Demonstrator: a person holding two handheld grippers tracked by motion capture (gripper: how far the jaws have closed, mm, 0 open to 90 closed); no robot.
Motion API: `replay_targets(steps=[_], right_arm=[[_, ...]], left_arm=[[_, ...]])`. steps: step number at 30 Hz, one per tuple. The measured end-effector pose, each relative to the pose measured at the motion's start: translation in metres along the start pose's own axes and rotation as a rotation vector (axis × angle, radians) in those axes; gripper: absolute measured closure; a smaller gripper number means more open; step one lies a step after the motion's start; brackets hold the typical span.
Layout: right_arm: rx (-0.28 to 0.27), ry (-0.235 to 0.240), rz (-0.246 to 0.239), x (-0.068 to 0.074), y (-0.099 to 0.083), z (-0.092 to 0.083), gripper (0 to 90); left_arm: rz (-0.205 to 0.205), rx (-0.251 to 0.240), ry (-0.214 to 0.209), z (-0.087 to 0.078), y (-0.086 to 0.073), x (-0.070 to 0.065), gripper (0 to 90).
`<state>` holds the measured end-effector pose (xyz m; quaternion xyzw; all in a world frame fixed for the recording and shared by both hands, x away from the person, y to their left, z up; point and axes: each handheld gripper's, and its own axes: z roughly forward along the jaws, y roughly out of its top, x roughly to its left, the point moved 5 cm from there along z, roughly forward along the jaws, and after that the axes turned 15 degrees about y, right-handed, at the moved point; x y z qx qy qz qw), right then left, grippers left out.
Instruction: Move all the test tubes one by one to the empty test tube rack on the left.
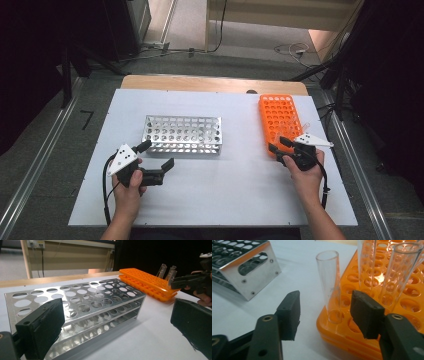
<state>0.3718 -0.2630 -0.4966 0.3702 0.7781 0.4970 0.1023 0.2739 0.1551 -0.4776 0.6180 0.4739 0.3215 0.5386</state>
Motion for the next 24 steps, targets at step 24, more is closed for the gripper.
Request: replay_targets(steps=[24], right_arm=[[-0.044, -0.064, -0.039, -0.0049, -0.0087, 0.0045, 74.1]], left_arm=[[-0.002, 0.002, -0.007, 0.0011, -0.0005, -0.0031, 0.0]])
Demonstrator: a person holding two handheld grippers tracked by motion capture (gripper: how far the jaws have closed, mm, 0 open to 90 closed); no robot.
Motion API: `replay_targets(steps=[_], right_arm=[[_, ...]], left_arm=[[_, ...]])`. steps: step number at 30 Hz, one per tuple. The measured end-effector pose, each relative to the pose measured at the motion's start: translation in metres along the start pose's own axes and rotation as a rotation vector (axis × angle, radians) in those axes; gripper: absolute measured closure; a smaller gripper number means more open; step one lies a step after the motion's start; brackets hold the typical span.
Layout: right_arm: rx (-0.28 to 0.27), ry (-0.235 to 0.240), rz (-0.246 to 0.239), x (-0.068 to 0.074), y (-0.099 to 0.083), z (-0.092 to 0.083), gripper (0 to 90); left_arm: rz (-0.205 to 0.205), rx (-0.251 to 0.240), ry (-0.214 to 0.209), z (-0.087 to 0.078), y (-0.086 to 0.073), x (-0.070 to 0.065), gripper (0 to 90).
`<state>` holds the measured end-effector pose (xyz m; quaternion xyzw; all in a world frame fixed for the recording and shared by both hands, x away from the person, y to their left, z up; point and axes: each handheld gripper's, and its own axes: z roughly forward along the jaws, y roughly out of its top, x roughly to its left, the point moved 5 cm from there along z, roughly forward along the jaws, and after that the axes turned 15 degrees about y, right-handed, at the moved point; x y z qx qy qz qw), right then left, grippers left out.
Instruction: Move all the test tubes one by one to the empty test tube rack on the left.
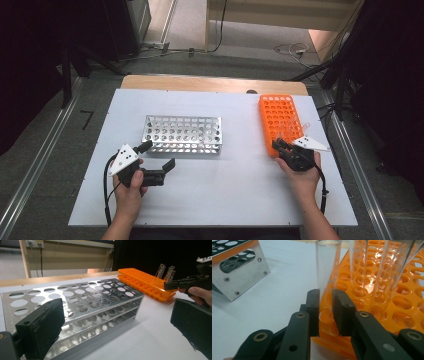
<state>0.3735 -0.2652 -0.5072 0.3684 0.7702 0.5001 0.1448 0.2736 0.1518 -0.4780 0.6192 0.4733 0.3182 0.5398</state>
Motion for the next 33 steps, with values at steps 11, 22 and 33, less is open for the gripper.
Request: replay_targets(steps=[11, 22, 33], right_arm=[[-0.009, 0.015, 0.011, -0.002, 0.002, -0.002, 74.4], [-0.053, 0.028, -0.011, 0.003, 0.022, -0.020, 74.5], [-0.036, 0.087, -0.074, 0.029, 0.035, -0.024, 74.6]], left_arm=[[-0.002, 0.003, -0.009, 0.002, 0.000, -0.004, 0.0], [0.012, 0.007, -0.017, 0.004, 0.002, -0.010, 0.0], [0.091, 0.039, -0.070, 0.019, 0.014, -0.033, 0.0]])
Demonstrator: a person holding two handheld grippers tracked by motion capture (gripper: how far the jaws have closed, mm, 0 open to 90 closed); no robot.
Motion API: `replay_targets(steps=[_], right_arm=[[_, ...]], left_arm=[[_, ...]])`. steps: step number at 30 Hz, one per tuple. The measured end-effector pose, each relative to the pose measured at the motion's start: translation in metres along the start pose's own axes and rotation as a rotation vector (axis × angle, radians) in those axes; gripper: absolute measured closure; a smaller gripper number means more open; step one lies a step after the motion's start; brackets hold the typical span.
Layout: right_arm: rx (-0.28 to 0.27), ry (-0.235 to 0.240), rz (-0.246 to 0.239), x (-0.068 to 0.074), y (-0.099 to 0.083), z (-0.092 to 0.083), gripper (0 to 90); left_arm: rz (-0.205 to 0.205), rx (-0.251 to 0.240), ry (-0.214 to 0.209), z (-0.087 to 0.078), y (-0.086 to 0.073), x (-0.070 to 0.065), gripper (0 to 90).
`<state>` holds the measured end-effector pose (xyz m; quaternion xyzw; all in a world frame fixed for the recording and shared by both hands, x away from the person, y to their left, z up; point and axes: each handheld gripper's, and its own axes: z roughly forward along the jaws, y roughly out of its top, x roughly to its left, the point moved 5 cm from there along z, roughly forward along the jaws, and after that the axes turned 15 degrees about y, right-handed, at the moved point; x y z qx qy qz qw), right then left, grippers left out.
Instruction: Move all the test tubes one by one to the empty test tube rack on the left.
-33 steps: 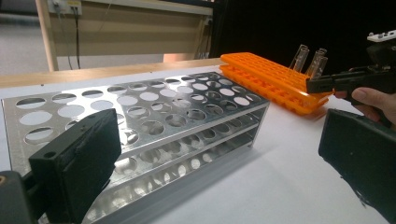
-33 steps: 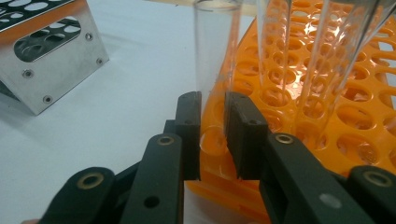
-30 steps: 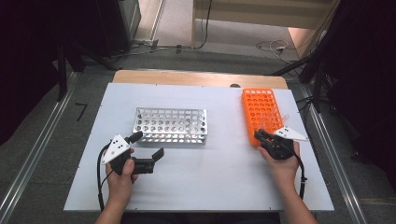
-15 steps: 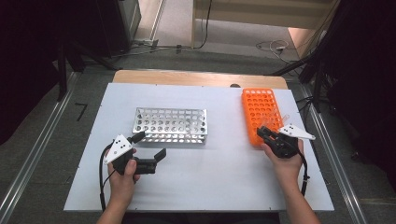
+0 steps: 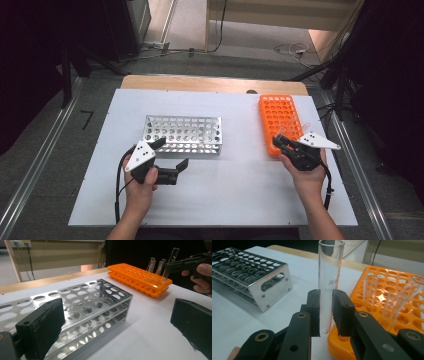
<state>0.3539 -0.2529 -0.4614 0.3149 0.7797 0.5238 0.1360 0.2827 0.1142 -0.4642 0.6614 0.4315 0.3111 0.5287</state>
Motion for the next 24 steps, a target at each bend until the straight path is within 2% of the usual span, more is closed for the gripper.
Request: replay_targets(steps=[2, 3, 4, 8, 9, 10, 12, 16, 19, 21, 24], right_arm=[[0.002, 0.008, -0.004, 0.003, 0.001, 0.001, 74.6], [0.016, 0.018, -0.019, 0.009, 0.001, 0.005, 74.6], [0.023, 0.025, -0.024, 0.012, 0.002, 0.007, 74.5], [0.039, 0.051, -0.043, 0.025, 0.003, 0.014, 74.5], [0.040, 0.059, -0.048, 0.028, 0.003, 0.016, 74.6], [0.042, 0.068, -0.049, 0.031, 0.004, 0.018, 74.5], [0.050, 0.084, -0.062, 0.038, 0.004, 0.023, 74.5], [0.065, 0.101, -0.078, 0.048, 0.005, 0.028, 74.5], [0.083, 0.121, -0.107, 0.059, 0.006, 0.034, 74.6], [0.096, 0.126, -0.127, 0.064, 0.005, 0.038, 74.5], [0.120, 0.135, -0.152, 0.073, 0.003, 0.044, 74.5]], left_arm=[[0.005, 0.006, -0.010, 0.003, 0.001, -0.002, 0.0], [0.012, 0.012, -0.021, 0.005, 0.002, -0.005, 0.0], [0.018, 0.025, -0.051, 0.011, 0.005, -0.011, 0.0], [0.023, 0.043, -0.080, 0.021, 0.010, -0.019, 0.1], [0.024, 0.056, -0.105, 0.026, 0.013, -0.025, 0.1], [0.024, 0.056, -0.105, 0.026, 0.013, -0.025, 0.1], [0.035, 0.067, -0.133, 0.033, 0.017, -0.032, 0.2], [0.032, 0.068, -0.125, 0.038, 0.020, -0.038, 2.6], [0.034, 0.067, -0.110, 0.040, 0.021, -0.044, 12.5], [0.035, 0.088, -0.120, 0.043, 0.019, -0.052, 15.2], [0.042, 0.113, -0.133, 0.044, 0.016, -0.057, 17.9]])
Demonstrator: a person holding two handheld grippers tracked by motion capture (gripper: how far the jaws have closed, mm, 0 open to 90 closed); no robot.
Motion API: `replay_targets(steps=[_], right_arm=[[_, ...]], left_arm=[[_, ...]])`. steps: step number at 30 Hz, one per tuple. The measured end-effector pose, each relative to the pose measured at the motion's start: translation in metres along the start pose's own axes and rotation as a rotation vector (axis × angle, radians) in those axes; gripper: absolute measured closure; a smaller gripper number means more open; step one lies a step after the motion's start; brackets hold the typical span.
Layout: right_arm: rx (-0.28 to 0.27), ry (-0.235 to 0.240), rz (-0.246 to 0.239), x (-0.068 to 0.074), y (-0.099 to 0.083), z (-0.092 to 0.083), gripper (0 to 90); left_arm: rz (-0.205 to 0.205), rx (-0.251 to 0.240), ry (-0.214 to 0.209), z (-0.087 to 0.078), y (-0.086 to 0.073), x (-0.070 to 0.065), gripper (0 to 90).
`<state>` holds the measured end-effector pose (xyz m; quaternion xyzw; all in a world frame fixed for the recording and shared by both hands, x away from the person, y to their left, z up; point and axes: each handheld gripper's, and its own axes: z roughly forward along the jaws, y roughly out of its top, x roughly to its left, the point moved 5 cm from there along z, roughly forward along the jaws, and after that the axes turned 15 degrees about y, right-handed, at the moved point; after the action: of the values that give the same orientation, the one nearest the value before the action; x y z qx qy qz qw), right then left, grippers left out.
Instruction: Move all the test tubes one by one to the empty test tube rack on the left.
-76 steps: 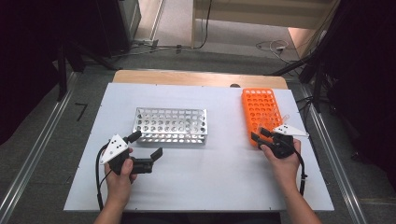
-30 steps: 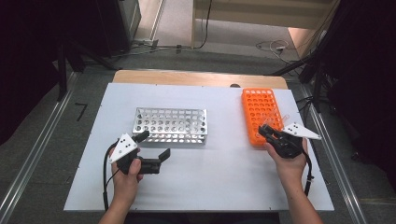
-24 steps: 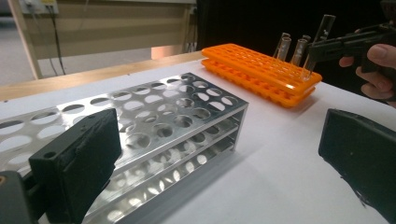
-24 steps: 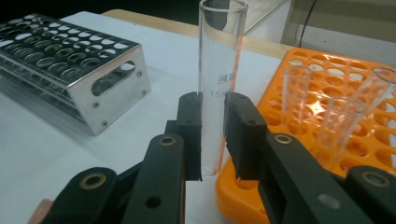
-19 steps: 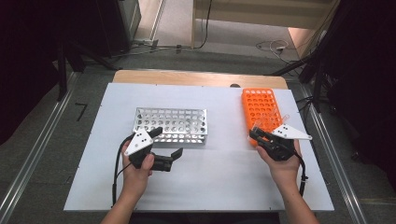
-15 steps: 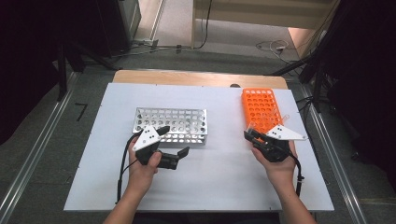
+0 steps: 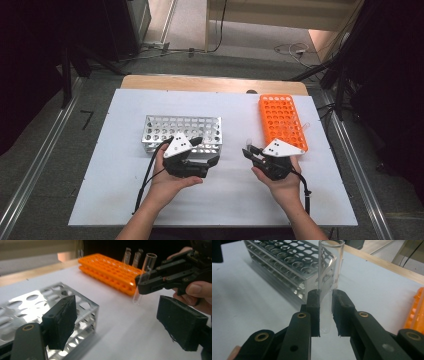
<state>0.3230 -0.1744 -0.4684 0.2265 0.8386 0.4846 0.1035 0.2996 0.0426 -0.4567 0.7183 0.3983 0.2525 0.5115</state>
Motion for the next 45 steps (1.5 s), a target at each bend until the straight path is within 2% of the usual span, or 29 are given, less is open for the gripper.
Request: replay_targets(steps=[2, 3, 4, 8, 10, 16, 19, 22, 28, 34, 41, 45], right_arm=[[0.018, -0.004, -0.030, 0.005, 0.000, 0.004, 74.6], [0.018, -0.004, -0.030, 0.005, 0.000, 0.004, 74.6], [0.039, -0.007, -0.050, 0.009, 0.000, 0.007, 74.6], [0.058, 0.000, -0.076, 0.016, -0.001, 0.013, 74.6], [0.067, 0.007, -0.094, 0.018, -0.001, 0.015, 74.6], [0.095, 0.032, -0.147, 0.031, -0.004, 0.026, 74.7], [0.107, 0.040, -0.156, 0.035, -0.005, 0.030, 74.7], [0.119, 0.054, -0.183, 0.042, -0.006, 0.035, 74.7], [0.130, 0.058, -0.224, 0.048, -0.006, 0.040, 74.6], [0.131, 0.080, -0.252, 0.054, -0.006, 0.041, 74.6], [0.134, 0.074, -0.261, 0.054, -0.006, 0.041, 74.6], [0.136, 0.073, -0.262, 0.054, -0.006, 0.041, 74.7]], left_arm=[[-0.005, 0.007, -0.022, 0.001, 0.000, -0.005, 20.2], [0.000, 0.010, -0.026, 0.001, 0.000, -0.007, 20.2], [0.002, 0.018, -0.033, 0.002, 0.000, -0.010, 22.0], [0.007, 0.031, -0.042, 0.004, -0.002, -0.014, 25.3], [0.014, 0.035, -0.034, 0.005, -0.002, -0.015, 28.5], [0.012, 0.047, -0.071, 0.006, -0.004, -0.020, 40.2], [0.021, 0.055, -0.071, 0.007, -0.005, -0.022, 42.3], [0.043, 0.062, -0.053, 0.009, -0.006, -0.023, 42.6], [0.061, 0.067, -0.068, 0.010, -0.007, -0.028, 53.5], [0.071, 0.080, -0.082, 0.011, -0.009, -0.031, 61.4], [0.082, 0.096, -0.089, 0.013, -0.011, -0.033, 70.5], [0.078, 0.095, -0.086, 0.013, -0.011, -0.034, 72.3]])
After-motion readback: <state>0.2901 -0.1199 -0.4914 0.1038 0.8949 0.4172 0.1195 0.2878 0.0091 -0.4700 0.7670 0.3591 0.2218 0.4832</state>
